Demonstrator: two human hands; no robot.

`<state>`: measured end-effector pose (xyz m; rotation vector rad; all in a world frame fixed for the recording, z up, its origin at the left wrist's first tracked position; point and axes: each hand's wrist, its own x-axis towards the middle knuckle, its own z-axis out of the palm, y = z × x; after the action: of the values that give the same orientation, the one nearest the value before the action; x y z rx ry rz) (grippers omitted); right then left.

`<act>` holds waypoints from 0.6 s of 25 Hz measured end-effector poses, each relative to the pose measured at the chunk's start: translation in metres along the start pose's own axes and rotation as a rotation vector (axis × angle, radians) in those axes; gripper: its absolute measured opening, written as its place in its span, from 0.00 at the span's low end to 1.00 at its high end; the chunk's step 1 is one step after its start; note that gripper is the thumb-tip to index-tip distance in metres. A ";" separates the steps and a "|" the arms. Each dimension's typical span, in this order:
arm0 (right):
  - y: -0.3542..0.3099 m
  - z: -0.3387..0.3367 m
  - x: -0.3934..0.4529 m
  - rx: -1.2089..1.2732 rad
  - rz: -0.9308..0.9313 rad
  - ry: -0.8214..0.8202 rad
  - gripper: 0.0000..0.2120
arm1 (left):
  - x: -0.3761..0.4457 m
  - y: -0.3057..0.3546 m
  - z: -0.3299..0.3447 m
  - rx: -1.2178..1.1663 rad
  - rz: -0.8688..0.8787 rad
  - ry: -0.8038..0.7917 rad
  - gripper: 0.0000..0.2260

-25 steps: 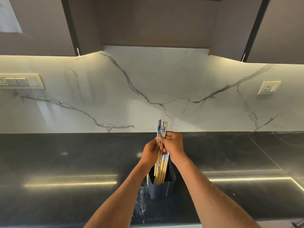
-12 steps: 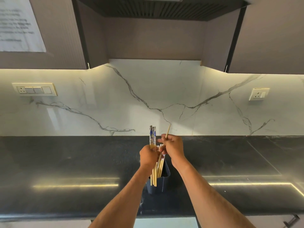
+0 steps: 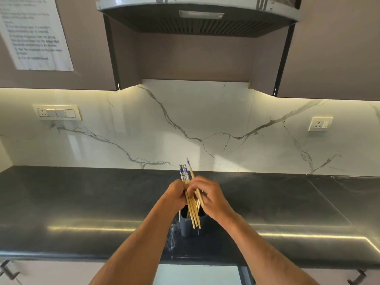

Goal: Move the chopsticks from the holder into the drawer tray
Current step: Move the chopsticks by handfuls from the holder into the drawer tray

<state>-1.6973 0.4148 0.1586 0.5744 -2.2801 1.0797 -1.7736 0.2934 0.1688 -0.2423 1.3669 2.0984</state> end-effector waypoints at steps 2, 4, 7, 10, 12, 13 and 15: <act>0.002 0.002 -0.013 -0.068 -0.024 -0.114 0.12 | -0.003 0.005 0.001 -0.030 -0.010 -0.004 0.12; 0.003 0.002 -0.018 -0.105 -0.011 -0.168 0.13 | -0.004 0.006 0.002 -0.084 -0.020 -0.014 0.13; 0.004 0.003 -0.021 -0.098 0.032 -0.203 0.14 | -0.003 0.001 0.001 -0.196 -0.010 -0.042 0.14; 0.008 0.006 -0.026 -0.070 0.070 -0.206 0.14 | -0.003 -0.001 -0.002 -0.199 0.032 -0.074 0.13; 0.011 0.009 -0.031 -0.095 0.083 -0.192 0.14 | -0.003 -0.001 -0.004 -0.131 0.074 -0.081 0.10; 0.011 0.010 -0.033 -0.120 0.078 -0.185 0.14 | -0.003 -0.001 -0.004 -0.089 0.097 -0.079 0.10; 0.011 0.010 -0.036 -0.205 -0.003 -0.132 0.13 | -0.003 -0.003 -0.002 0.011 0.154 -0.052 0.10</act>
<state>-1.6792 0.4183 0.1237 0.5795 -2.4659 0.8142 -1.7698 0.2913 0.1670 -0.0798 1.4057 2.2054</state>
